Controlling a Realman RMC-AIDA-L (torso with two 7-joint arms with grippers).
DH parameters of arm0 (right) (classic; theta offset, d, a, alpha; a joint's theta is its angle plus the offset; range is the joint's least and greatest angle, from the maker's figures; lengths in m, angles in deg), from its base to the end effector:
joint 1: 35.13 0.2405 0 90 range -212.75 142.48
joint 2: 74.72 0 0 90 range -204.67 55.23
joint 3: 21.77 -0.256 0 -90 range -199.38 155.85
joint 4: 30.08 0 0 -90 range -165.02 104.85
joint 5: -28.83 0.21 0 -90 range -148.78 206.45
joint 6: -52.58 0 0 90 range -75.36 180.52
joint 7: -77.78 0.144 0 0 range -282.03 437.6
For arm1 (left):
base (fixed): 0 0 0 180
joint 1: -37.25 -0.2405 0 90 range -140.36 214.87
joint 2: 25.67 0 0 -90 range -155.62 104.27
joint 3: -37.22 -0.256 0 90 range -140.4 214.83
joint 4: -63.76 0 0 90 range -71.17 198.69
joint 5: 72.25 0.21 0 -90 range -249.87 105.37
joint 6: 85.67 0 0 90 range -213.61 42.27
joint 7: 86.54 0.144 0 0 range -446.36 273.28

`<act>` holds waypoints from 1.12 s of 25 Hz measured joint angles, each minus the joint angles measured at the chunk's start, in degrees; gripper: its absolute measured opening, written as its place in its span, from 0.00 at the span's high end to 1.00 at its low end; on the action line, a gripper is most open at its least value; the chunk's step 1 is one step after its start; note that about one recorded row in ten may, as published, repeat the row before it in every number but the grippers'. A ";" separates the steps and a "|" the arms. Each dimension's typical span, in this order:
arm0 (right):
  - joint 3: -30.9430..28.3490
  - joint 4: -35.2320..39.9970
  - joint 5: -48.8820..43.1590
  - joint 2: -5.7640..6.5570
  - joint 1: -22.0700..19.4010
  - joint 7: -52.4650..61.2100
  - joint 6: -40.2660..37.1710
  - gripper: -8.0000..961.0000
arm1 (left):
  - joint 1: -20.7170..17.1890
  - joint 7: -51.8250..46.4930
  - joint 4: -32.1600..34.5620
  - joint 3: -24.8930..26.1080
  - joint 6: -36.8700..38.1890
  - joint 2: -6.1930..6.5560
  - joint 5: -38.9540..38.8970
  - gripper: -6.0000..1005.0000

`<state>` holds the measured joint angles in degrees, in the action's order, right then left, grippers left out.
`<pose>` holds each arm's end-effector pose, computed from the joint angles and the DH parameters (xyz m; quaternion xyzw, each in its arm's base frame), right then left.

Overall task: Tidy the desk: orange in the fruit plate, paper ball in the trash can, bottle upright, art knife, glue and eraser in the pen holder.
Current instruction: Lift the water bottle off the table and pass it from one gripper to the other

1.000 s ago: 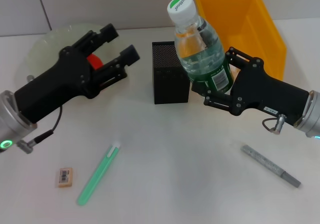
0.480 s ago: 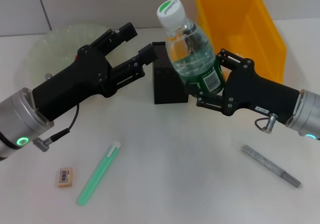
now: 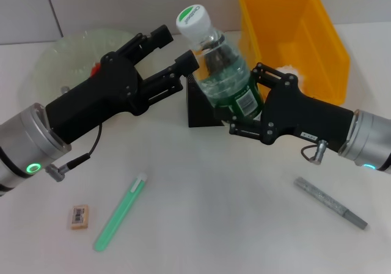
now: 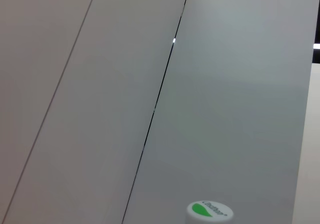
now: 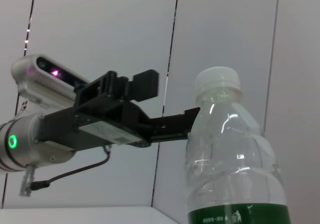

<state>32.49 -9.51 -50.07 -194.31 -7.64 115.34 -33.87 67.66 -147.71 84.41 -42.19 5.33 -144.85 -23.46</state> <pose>0.2477 0.3158 -0.0296 -0.8897 0.0225 0.3685 0.2686 -0.1909 0.3197 -0.0296 -0.8287 -0.1626 -0.5214 0.1221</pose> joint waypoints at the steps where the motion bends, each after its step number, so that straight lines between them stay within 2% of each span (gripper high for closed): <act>1: 0.57 -0.38 0.08 -0.01 0.31 -0.01 0.17 0.21 | 0.22 0.06 -0.05 -0.94 -0.51 0.00 -0.63 0.17; 8: 0.94 -1.06 0.25 -0.03 1.02 -0.04 0.18 0.21 | 0.39 0.84 -0.06 -5.61 -2.19 0.00 -6.01 0.17; 28: 3.05 -1.45 0.42 -0.12 2.05 -0.11 0.17 0.20 | 0.54 0.96 -0.08 -5.67 -3.51 0.00 -7.47 0.17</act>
<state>35.54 -10.96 -49.65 -194.43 -5.58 115.22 -33.70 68.19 -146.75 84.32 -47.86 1.83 -144.85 -30.93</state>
